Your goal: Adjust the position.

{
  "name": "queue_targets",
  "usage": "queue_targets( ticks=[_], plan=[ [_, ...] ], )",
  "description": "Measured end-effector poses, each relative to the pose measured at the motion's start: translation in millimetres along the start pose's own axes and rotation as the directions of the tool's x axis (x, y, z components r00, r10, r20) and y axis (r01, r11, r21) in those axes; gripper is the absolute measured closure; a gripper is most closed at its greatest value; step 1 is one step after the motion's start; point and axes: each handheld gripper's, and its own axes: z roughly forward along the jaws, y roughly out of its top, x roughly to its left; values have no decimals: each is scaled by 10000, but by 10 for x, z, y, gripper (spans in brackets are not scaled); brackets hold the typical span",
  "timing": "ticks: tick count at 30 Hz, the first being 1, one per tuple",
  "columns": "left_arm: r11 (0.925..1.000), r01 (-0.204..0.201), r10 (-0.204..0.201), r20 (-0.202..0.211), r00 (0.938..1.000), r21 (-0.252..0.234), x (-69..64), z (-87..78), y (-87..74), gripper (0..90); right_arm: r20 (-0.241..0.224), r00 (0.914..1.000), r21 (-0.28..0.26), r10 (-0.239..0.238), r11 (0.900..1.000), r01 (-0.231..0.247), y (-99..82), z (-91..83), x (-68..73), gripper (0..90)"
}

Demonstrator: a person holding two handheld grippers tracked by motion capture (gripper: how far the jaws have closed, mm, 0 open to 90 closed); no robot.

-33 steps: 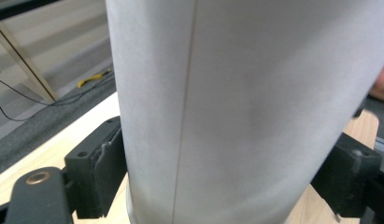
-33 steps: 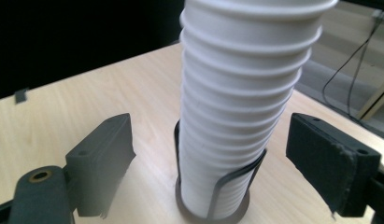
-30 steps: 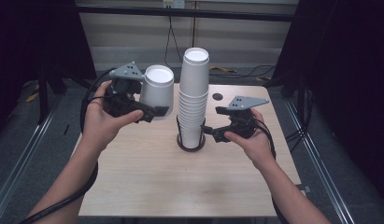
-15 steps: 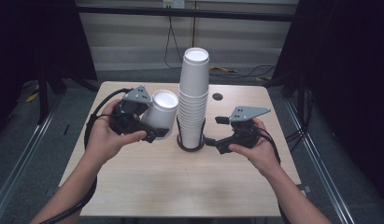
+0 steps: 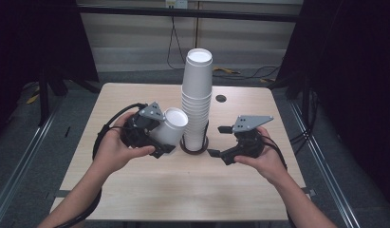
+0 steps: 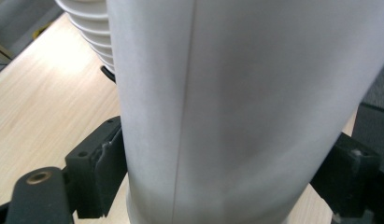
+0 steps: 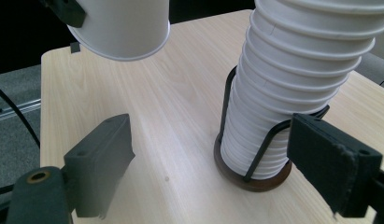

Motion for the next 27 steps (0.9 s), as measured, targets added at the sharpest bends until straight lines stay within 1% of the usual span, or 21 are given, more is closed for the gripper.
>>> queue_targets(
  ticks=[1, 3, 6, 9, 10, 11, 12, 15, 18, 20, 23, 27],
  plan=[
    [9999, -84, 84, 44, 10000, 63, 0, 9, 2, 152, -89, 10000, -21, 21, 10000, -21, -10, -2, -3, 141],
    [9996, -163, 161, 103, 9998, 232, -10, 38, 6, 152, -111, 9999, -6, -8, 10000, 8, -21, -5, 0, 141],
    [9991, -206, 200, 155, 9997, 369, -27, 83, 9, 153, -289, 9996, 1, -62, 10000, 62, -41, -16, 5, 140],
    [9967, -393, 376, 260, 9990, 715, -54, 129, 17, 152, -469, 9988, -78, -144, 9999, 141, -51, -28, 14, 140],
    [9965, -362, 345, 241, 9991, 750, -71, 150, 19, 153, -554, 9983, -88, -170, 9998, 165, -54, -32, 17, 140],
    [9948, -511, 487, 288, 9984, 885, -77, 163, 26, 152, -644, 9977, -104, -202, 9998, 196, -57, -33, 22, 141],
    [9935, -571, 541, 327, 9980, 987, -91, 177, 33, 153, -738, 9969, -64, -276, 9996, 272, -62, -35, 27, 140],
    [9879, -857, 814, 383, 9960, 1294, -119, 222, 60, 153, -934, 9944, 152, -504, 9985, 520, -83, -34, 52, 141],
    [9822, -1044, 986, 439, 9942, 1563, -154, 269, 86, 153, -1079, 9923, 326, -616, 9973, 654, -104, -35, 74, 141],
    [9812, -1109, 1041, 507, 9933, 1577, -173, 291, 104, 153, -1172, 9907, 370, -684, 9966, 732, -116, -38, 84, 141],
    [9767, -1231, 1138, 624, 9915, 1759, -208, 332, 122, 152, -1243, 9892, 380, -776, 9958, 829, -129, -43, 85, 142],
    [9637, -1482, 1330, 818, 9877, 2221, -261, 408, 131, 153, -1322, 9876, 349, -848, 9953, 902, -132, -53, 87, 143]
  ],
)
